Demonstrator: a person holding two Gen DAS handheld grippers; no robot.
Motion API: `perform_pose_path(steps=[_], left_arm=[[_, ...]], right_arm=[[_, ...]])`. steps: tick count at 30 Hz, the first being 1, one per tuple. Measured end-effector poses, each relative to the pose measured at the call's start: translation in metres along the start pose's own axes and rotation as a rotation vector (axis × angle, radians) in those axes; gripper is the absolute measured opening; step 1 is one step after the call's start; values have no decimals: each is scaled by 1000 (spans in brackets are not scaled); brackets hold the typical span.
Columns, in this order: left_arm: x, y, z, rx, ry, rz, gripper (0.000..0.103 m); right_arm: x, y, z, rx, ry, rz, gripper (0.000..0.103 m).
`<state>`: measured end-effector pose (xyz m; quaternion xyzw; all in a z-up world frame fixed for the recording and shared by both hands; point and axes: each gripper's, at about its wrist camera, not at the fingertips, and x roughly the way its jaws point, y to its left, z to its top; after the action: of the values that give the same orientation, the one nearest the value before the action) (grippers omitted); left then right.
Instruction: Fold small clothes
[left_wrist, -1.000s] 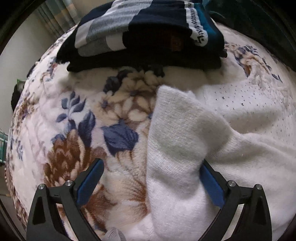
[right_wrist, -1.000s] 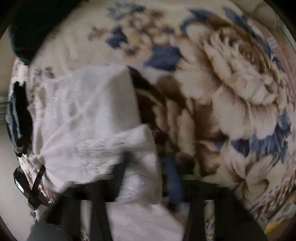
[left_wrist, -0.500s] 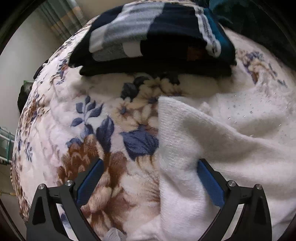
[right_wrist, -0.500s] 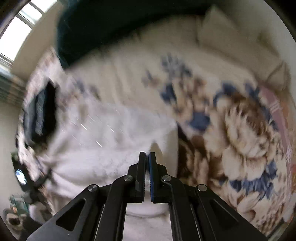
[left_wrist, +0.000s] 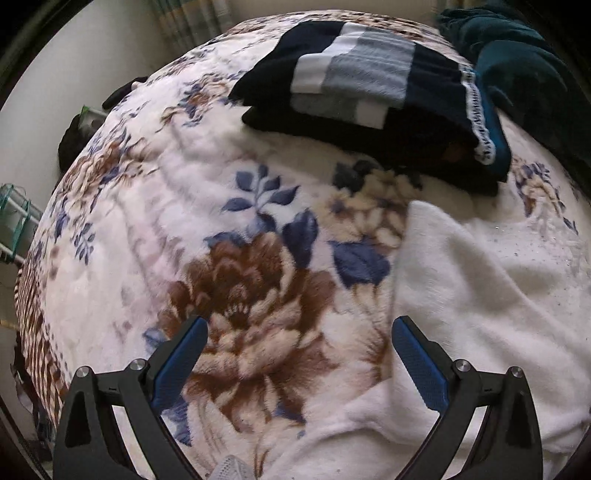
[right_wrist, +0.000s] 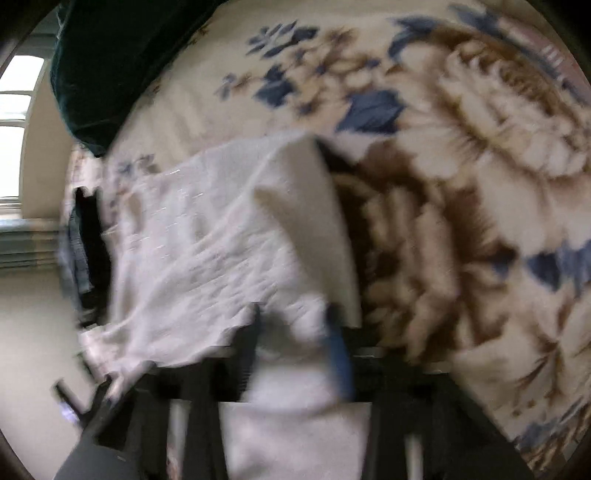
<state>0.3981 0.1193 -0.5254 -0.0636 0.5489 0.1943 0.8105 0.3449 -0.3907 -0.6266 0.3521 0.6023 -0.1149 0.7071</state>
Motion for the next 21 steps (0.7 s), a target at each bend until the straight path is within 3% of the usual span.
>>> perform_pose_path(steps=[3,7,9,11,12,15,17,19,21], left_arm=[[0,0,3,1,-9,-6,103],[0,-7,12,13,-26,-27,103],[-1,-13,16,26,-39,-35,103],[-1,-22,22,39,-51,-38,103],[0,-27,26,44,-52,-47,103],[9,-50,38,100,-76,-46,103],[29,-71,48,186,-69,14,103],[56,-82,57,241,-33,56,103],[77,-79,65,239,17,51,103]], right_arm=[[-13,-9,4,12,-47,-87,7],[-22,3,9,-35,21,-121,11],[-41,27,12,-107,-11,-126,27],[-50,71,12,-231,-48,-95,55],[-48,89,12,-271,-42,-83,58],[-23,144,10,-438,1,-84,58],[6,171,10,-529,41,-106,58],[40,185,9,-589,92,-164,58],[70,183,8,-630,128,-266,58]])
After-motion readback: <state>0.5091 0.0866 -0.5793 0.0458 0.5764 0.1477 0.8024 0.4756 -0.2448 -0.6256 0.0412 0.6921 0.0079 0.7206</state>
